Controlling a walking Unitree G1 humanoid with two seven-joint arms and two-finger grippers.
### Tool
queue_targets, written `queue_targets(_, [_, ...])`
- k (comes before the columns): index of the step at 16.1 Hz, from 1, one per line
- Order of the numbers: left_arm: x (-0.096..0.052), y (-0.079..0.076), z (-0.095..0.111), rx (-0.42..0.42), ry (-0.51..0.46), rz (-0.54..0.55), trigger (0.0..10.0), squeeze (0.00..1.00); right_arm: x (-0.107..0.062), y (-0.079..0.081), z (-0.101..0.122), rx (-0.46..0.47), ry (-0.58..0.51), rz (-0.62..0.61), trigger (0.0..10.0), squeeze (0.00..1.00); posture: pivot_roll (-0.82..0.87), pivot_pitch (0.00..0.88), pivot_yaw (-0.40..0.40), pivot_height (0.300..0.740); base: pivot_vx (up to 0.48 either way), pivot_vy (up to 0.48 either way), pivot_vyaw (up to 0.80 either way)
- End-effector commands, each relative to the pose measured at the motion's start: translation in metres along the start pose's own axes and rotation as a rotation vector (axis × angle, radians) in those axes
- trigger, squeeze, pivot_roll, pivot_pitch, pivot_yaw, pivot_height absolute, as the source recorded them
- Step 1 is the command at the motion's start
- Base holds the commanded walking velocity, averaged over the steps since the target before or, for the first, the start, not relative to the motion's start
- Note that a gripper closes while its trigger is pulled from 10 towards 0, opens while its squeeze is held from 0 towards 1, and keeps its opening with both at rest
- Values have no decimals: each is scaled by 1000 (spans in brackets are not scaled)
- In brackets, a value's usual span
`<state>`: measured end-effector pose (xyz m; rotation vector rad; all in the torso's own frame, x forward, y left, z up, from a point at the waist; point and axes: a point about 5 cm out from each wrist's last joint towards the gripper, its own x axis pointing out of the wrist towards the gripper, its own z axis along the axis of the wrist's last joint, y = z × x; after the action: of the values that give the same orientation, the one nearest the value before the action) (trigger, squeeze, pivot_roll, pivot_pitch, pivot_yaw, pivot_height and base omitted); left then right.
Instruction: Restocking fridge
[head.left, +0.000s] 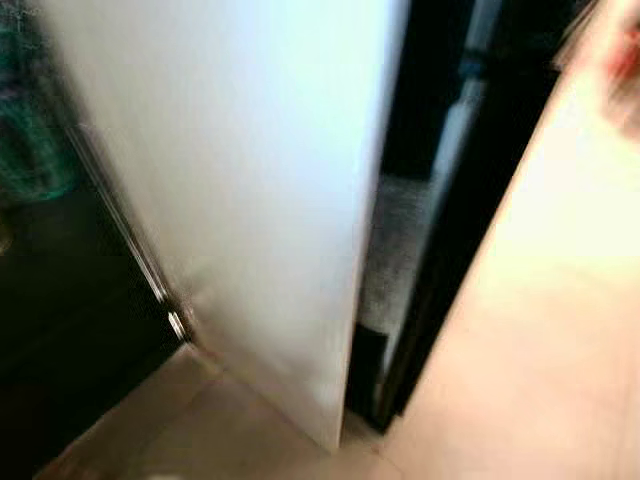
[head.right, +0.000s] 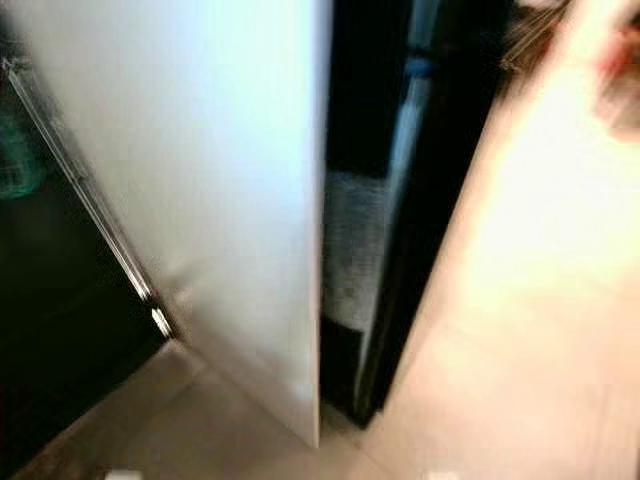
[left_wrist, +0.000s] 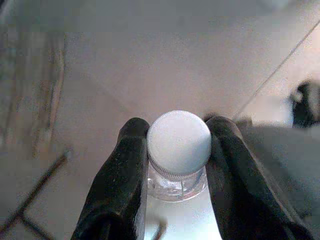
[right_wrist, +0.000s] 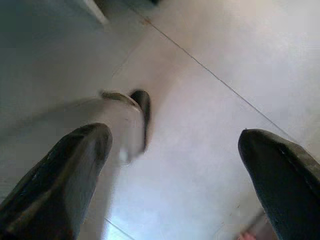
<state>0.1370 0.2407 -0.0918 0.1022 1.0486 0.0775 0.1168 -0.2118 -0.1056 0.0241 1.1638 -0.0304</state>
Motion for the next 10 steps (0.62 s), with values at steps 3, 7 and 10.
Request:
queue_targets(3, [-3, 4, -11, -6, 34, 18, 10000, 0, 0, 3, -2, 10, 3, 2, 10000, 0, 60, 0, 26, 740, 0, 0, -800])
queue_targets(7, [-1, 0, -8, -7, 28, 16, 10000, 0, 0, 0, 0, 16, 5, -2, 10000, 0, 46, 0, 6, 740, 0, 0, -800])
queue_targets(10, [-1, -2, -7, 7, 27, 6, 10000, 0, 0, -2, 1, 6, -3, -4, 10000, 0, 48, 0, 2, 740, 0, 0, -800])
